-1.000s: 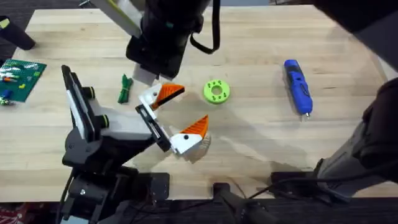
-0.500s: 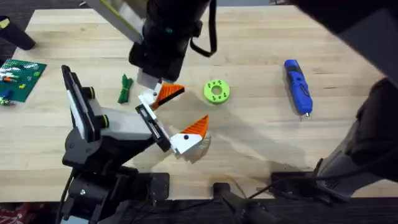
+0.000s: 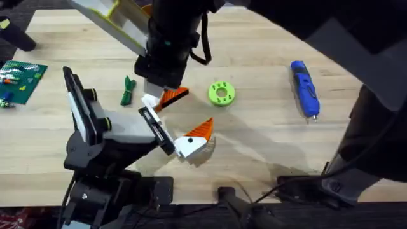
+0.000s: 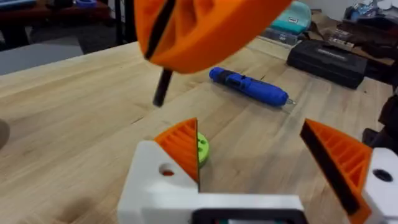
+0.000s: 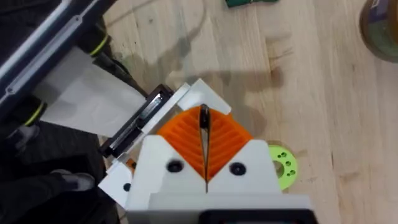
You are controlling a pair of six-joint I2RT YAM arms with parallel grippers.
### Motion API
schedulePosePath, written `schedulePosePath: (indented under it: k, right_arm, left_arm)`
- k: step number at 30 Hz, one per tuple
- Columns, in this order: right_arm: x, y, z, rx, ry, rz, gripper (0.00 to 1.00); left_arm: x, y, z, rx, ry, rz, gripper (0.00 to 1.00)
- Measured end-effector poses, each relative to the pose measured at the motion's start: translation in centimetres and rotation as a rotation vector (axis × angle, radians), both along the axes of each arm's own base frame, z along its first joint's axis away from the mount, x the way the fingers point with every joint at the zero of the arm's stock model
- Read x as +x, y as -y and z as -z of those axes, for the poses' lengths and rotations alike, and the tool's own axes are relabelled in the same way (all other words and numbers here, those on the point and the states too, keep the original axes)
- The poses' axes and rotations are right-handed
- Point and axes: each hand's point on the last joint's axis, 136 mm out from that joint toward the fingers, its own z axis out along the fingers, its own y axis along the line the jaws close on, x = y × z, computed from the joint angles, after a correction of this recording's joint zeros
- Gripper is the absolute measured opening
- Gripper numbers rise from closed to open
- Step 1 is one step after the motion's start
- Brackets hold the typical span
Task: Pick up the gripper from the table and insert it into the empty holder that is missing its gripper. Then pick up a screw, insert it into the mounting hole, and use the screwdriver to tighten it. Finally, clean up the table by picking up the vegetable and placing it into the bucket.
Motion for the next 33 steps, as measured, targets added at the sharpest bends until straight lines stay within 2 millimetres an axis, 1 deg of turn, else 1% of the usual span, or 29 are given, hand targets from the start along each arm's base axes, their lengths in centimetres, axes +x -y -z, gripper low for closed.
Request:
schedulePosePath:
  k: [20,27,33]
  right_arm:
    - [-0.13,0.20,0.16,-0.011,-0.007,0.000,0.009]
    - [0.02,-0.02,0.88,-0.023,-0.015,0.000,0.009]
    - [0.03,-0.05,0.95,-0.024,-0.016,0.000,0.009]
  left_arm:
    - [0.00,0.00,0.00,0.000,0.000,0.000,0.991]
    - [0.00,0.00,0.00,0.000,0.000,0.000,0.991]
    - [-0.01,0.00,-0.01,0.000,0.000,0.000,0.991]
